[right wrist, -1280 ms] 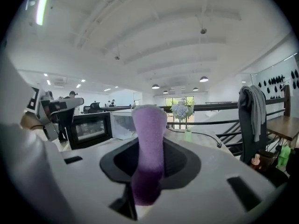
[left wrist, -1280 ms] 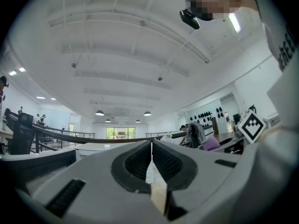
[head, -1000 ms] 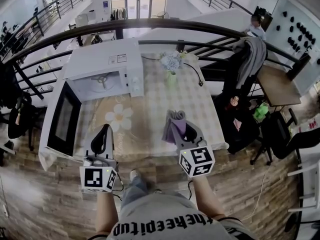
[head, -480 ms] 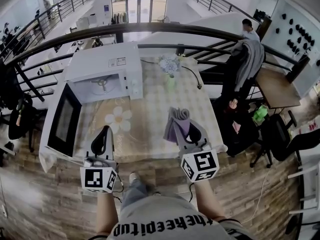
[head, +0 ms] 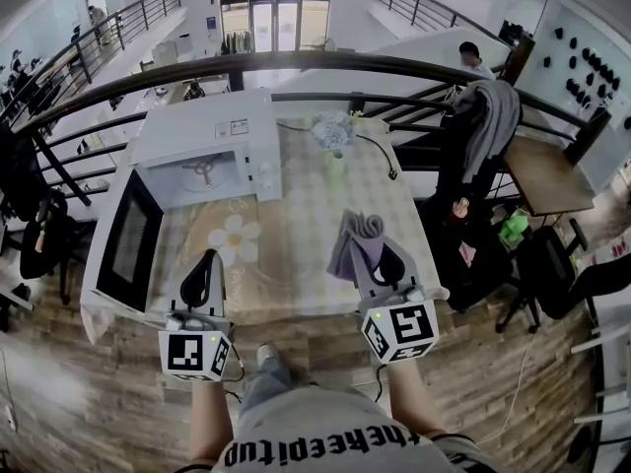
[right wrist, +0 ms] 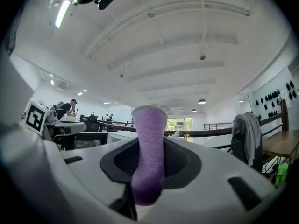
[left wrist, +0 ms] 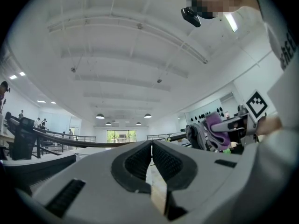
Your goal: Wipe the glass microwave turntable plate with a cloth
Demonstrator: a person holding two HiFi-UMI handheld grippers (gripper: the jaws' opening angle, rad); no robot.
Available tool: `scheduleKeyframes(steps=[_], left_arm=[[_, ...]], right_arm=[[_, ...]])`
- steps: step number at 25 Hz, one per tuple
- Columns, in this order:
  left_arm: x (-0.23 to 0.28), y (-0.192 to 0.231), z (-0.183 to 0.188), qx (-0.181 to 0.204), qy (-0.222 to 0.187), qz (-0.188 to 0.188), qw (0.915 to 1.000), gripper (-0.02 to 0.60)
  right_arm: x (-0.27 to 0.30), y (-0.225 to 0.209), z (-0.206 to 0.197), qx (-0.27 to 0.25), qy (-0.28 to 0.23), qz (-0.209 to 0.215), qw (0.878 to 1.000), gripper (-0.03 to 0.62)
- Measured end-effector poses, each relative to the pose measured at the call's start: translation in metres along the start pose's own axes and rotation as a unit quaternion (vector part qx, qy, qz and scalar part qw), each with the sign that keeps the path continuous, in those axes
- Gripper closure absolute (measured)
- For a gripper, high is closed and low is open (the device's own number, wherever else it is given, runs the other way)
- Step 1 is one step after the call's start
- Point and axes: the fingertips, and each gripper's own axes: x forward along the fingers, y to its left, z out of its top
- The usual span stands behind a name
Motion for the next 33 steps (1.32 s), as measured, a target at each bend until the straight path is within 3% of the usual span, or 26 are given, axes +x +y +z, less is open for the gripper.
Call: scheduleKeyframes(steps=[13, 33], left_arm=[[-0.001, -0.007, -0.002, 0.005, -0.003, -0.006, 1.0000, 0.571], [-0.007, -0.003, -0.007, 0.000, -0.001, -0.001, 1.0000, 0.571]], right_arm=[[-0.009, -0.002, 0.011, -0.010, -0.026, -0.006, 1.000, 0.485], [-0.011, 0.003, 0.011, -0.005, -0.027, -0.008, 1.000, 0.485]])
